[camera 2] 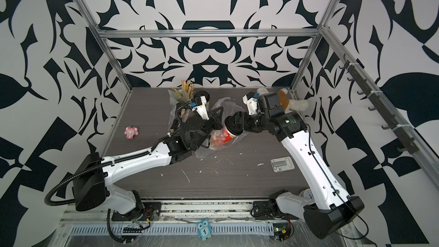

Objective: Pack milk tea into plastic carrier bags
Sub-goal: Place the milk tea cup in the plastic carrier bag.

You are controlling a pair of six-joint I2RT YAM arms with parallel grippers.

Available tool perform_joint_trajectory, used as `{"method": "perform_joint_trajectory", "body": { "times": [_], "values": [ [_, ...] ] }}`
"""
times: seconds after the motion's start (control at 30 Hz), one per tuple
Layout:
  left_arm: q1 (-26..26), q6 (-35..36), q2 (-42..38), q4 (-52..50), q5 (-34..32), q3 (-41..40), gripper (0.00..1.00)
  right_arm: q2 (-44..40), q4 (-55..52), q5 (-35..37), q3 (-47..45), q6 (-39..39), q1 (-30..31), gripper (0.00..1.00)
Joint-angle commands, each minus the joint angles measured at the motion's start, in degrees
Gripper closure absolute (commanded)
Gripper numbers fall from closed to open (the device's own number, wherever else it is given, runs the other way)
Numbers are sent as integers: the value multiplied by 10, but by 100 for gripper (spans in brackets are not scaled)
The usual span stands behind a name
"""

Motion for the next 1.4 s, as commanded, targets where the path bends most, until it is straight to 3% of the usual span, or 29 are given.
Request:
{"method": "perform_joint_trajectory", "body": {
  "times": [0.0,0.3,0.5,1.07,1.37],
  "values": [
    [-2,-8,-17,36,-13,-10,100,-16,35,-5,-1,13,3,68],
    [-3,-17,-11,70,-19,-13,100,-38,96,-19,-66,52,6,71],
    [-4,-33,-8,82,-24,-8,100,-72,146,14,-113,74,18,71],
    [-12,-66,2,108,-38,-6,100,-43,231,114,-173,92,129,72],
    [-11,-59,-9,120,-43,-21,100,-6,162,182,-147,63,164,72]
  ]
}}
